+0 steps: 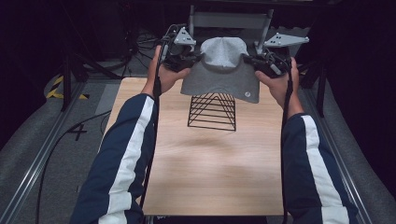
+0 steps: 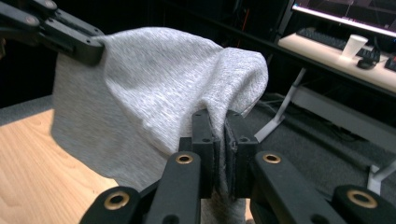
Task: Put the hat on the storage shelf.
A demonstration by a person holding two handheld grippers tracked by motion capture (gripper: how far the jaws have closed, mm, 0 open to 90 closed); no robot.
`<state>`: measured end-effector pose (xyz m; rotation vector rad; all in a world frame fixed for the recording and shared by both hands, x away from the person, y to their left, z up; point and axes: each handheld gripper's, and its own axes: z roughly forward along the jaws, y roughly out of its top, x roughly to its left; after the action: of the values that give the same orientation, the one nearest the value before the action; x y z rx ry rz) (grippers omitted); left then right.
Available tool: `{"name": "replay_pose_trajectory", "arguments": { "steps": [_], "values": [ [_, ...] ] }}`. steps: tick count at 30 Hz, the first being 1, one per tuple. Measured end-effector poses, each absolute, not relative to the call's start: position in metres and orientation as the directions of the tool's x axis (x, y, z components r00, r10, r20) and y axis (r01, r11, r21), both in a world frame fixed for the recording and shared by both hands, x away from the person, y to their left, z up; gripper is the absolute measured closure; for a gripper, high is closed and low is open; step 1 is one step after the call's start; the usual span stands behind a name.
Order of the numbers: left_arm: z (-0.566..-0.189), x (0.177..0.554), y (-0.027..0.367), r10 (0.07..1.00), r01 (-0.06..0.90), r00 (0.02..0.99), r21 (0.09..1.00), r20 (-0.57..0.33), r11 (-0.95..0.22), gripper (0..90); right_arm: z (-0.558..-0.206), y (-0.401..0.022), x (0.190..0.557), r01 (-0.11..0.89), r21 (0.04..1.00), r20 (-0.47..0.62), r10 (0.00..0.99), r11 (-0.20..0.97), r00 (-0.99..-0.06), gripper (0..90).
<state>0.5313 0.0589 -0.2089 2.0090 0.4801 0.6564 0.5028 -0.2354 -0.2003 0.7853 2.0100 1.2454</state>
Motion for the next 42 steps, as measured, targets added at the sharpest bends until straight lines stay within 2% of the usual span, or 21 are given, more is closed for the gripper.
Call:
{"name": "replay_pose_trajectory", "arguments": {
  "steps": [6,16,32,42],
  "values": [
    [-0.207,0.539,0.058,0.586,0.085,0.772,0.874,0.246,-0.479,85.3,-0.197,-0.232,0.504,0.141,0.918,-0.214,0.763,0.371,-0.610,84.6],
    [-0.228,0.542,0.060,0.557,0.126,0.808,0.867,0.193,-0.482,85.3,-0.214,-0.230,0.505,0.169,0.905,-0.202,0.742,0.391,-0.640,84.6],
    [-0.216,0.512,0.076,0.517,0.052,0.831,0.896,0.206,-0.441,85.3,-0.209,-0.228,0.477,0.121,0.912,-0.209,0.698,0.392,-0.685,84.6],
    [-0.236,0.509,0.078,0.498,0.065,0.846,0.889,0.192,-0.452,85.3,-0.223,-0.226,0.475,0.136,0.904,-0.205,0.690,0.406,-0.694,84.6]
  ]
}}
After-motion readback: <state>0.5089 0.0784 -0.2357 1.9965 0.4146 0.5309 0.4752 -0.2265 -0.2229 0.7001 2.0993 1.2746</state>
